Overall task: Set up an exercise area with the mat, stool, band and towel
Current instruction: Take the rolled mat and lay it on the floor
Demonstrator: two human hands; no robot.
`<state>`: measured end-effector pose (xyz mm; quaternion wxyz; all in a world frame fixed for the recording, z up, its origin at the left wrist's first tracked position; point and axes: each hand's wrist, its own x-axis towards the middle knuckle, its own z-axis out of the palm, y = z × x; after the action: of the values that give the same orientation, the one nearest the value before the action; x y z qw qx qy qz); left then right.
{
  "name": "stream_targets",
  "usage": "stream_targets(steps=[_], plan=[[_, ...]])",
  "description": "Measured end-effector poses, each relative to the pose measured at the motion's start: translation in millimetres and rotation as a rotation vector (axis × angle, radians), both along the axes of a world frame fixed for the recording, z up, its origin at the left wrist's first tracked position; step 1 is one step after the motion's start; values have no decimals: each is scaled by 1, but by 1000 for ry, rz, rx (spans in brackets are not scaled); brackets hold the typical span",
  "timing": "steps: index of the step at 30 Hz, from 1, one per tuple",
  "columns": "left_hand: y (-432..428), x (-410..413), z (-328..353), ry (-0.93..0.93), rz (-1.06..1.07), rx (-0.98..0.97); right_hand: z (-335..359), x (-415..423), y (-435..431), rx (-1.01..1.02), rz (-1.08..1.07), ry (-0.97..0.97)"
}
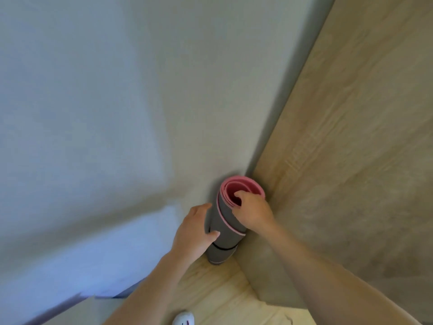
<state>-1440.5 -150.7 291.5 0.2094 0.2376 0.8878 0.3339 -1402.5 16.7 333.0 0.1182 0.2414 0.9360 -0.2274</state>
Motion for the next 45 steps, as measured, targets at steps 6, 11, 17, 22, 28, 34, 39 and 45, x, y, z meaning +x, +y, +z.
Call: stream_targets(steps=[6, 11, 17, 22, 28, 34, 39, 45], plan=[[6, -25, -21, -50, -96, 6, -26, -7, -13, 96, -33, -118], [12, -31, -35, -74, -154, -25, -44, -4, -22, 92, -36, -215], [11, -23, -45, -78, -206, -51, -53, 12, -31, 183, -7, -261], [15, -6, -45, -57, -257, -97, -46, 54, -28, 158, -49, -253], [27, 50, -43, -37, -326, -125, -30, 128, -22, 70, -225, -224], [34, 167, -36, -68, -514, -193, -22, 256, -38, 12, -336, -220], [49, 266, -35, -81, -703, -262, -17, 359, -40, 35, -501, -143], [85, 391, -24, -151, -866, -187, 9, 487, -26, 74, -751, -70]])
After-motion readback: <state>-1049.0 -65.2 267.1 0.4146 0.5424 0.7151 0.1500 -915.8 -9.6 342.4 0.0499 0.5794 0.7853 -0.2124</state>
